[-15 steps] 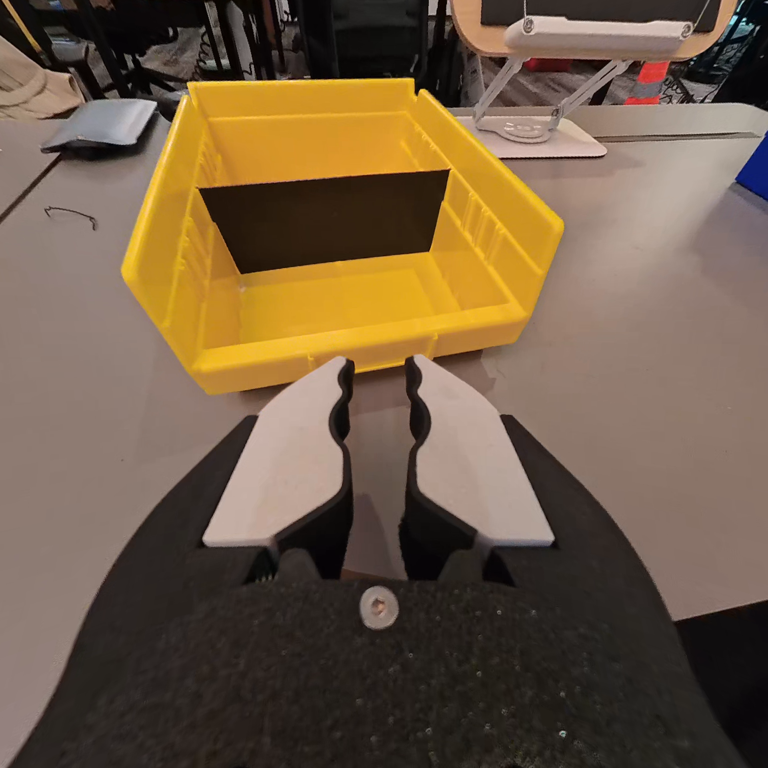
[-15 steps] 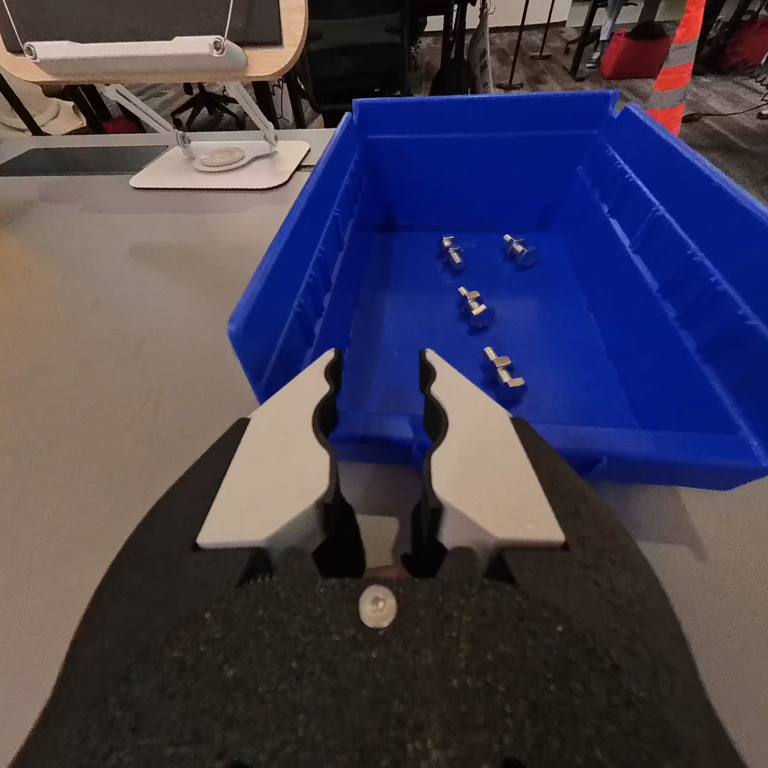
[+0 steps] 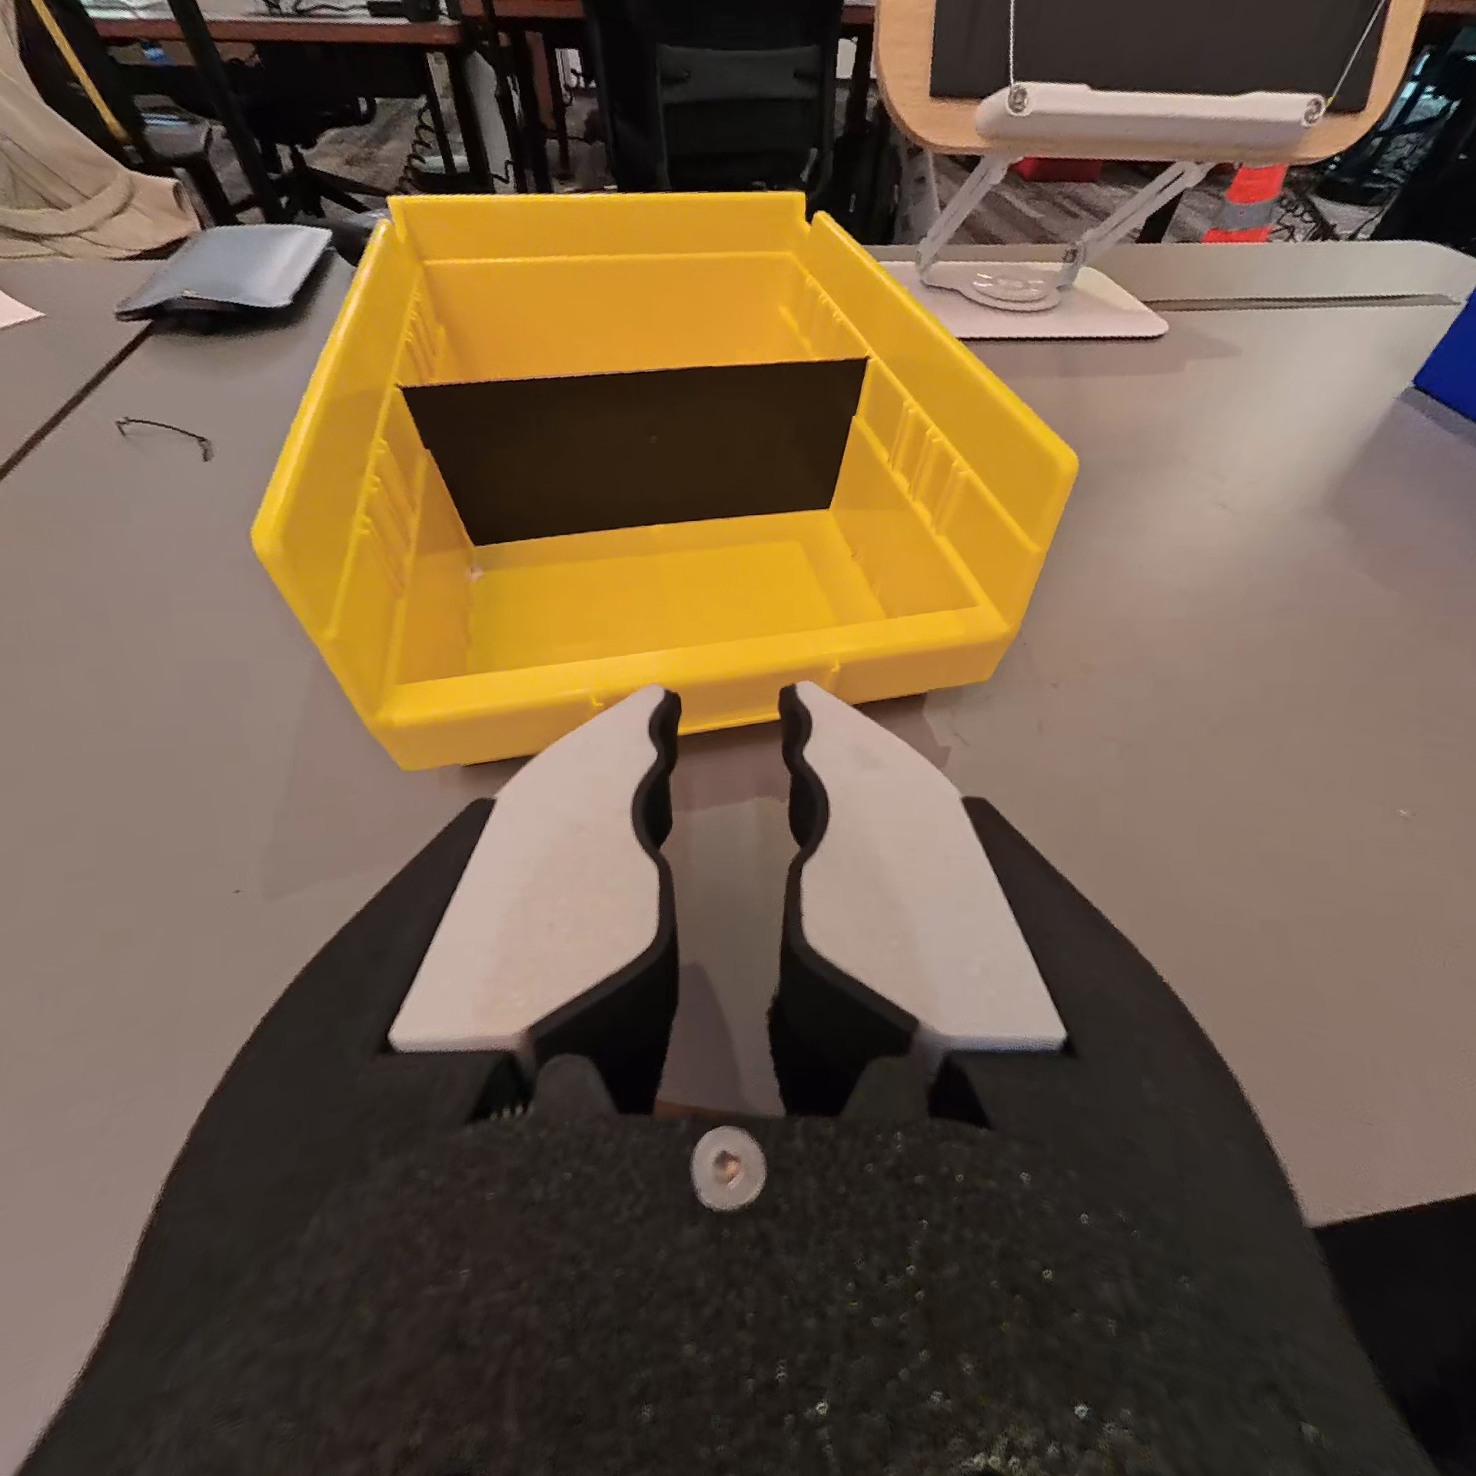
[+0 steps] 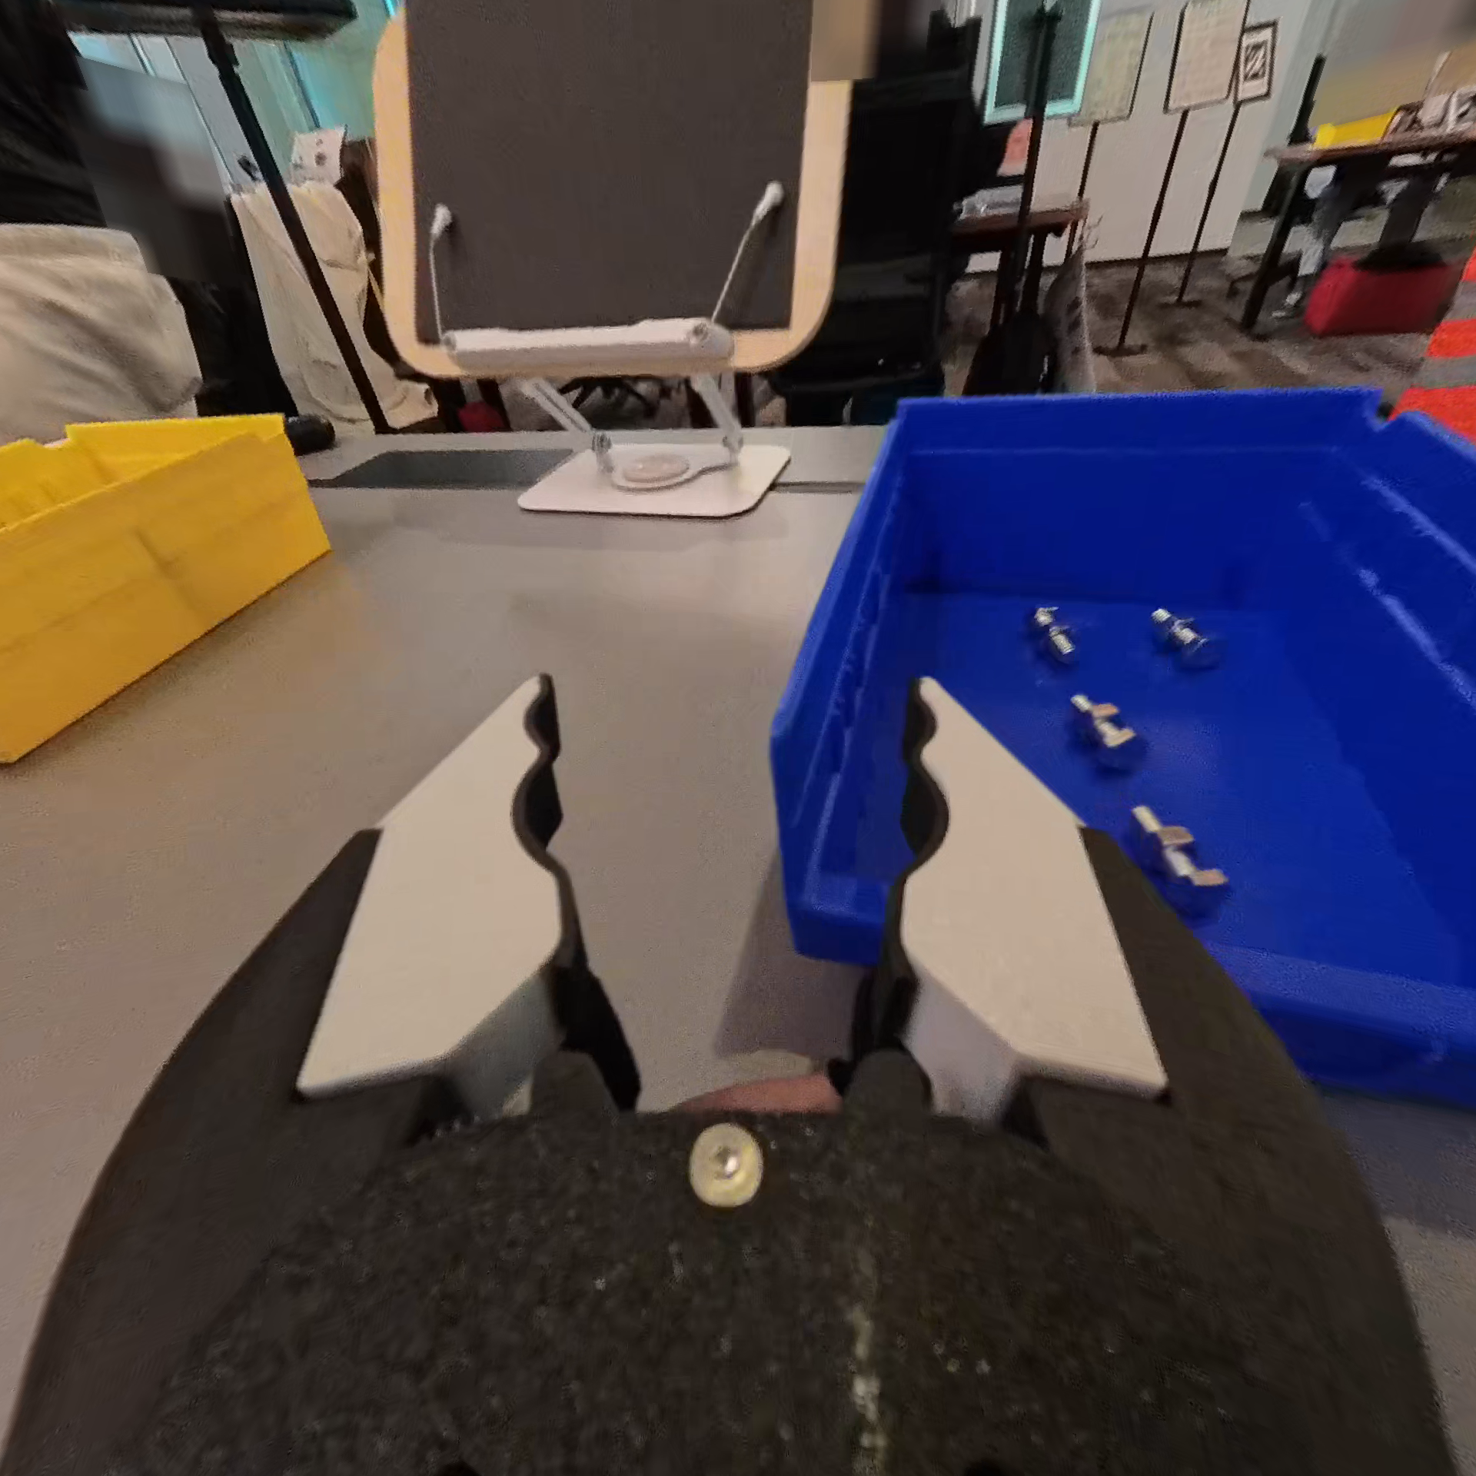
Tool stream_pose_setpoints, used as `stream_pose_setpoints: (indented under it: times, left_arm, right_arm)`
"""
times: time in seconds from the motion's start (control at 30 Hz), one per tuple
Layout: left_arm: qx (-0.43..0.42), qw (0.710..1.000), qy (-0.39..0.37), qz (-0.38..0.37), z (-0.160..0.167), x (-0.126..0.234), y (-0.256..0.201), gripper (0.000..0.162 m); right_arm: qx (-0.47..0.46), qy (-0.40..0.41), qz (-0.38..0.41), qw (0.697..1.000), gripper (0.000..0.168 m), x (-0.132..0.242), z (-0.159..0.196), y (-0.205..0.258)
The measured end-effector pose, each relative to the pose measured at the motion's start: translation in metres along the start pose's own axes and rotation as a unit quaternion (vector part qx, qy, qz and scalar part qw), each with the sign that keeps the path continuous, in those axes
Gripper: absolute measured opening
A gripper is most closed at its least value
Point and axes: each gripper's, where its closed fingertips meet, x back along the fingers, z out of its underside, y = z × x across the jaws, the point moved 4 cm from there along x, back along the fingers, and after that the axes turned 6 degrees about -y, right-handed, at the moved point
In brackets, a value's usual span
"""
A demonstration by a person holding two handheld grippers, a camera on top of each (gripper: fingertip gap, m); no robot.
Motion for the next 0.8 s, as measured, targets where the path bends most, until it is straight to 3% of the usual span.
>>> stream_pose_setpoints:
  times: [0.1,0.2,0.27,0.33,0.43,0.53,0.6,0.7,0.8]
  left_arm:
    - [-0.011,1.0,-0.008,0.014,-0.002,-0.002,-0.008,0.03]
    - [-0.028,0.999,-0.019,0.027,-0.005,-0.004,-0.018,0.038]
    - [-0.023,0.999,-0.021,0.044,-0.006,-0.004,-0.03,0.041]
    - [0.058,0.994,-0.024,0.091,-0.011,-0.001,-0.054,0.041]
    - [0.188,0.956,-0.032,0.224,-0.026,0.0,-0.119,0.041]
    - [0.139,0.944,0.008,0.301,-0.032,-0.009,-0.192,0.044]
    - [0.059,0.946,0.013,0.32,-0.034,-0.02,-0.239,0.059]
    - [-0.034,0.942,0.02,0.333,-0.038,-0.043,-0.305,0.067]
    - [-0.055,0.945,0.041,0.321,-0.037,-0.076,-0.356,0.074]
  right_arm:
    - [-0.032,0.033,-0.026,0.999,0.093,-0.01,0.016,0.02]
    - [-0.028,0.038,-0.033,0.998,0.11,-0.015,0.02,0.036]
    - [-0.016,0.059,-0.085,0.994,0.101,-0.014,0.021,0.054]
    - [-0.03,0.064,-0.145,0.987,0.079,-0.007,0.015,0.071]
    - [-0.06,-0.011,-0.137,0.989,0.081,0.009,-0.019,0.07]
    - [-0.05,-0.059,-0.052,0.996,0.081,0.025,-0.044,0.042]
    - [-0.04,-0.065,0.042,0.996,0.08,0.036,-0.049,0.009]
    - [-0.043,-0.043,0.24,0.969,0.079,0.057,-0.037,-0.043]
    - [-0.009,0.015,0.289,0.957,0.076,0.063,-0.009,-0.051]
